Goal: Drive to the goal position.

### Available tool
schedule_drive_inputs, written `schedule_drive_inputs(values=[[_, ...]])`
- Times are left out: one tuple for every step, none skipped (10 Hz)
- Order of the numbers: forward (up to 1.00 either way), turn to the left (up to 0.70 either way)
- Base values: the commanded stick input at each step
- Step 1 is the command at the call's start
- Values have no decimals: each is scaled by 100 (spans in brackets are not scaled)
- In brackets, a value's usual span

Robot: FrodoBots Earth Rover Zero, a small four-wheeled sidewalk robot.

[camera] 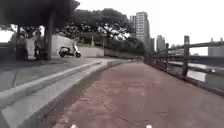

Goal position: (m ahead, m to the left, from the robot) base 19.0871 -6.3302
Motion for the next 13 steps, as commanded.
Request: schedule_drive_inputs(values=[[100, 0], [100, 0], [100, 0], [100, 0], [100, 0], [100, 0], [100, 0], [100, 0], [100, 0], [100, 0], [100, 0], [100, 0], [100, 0]])
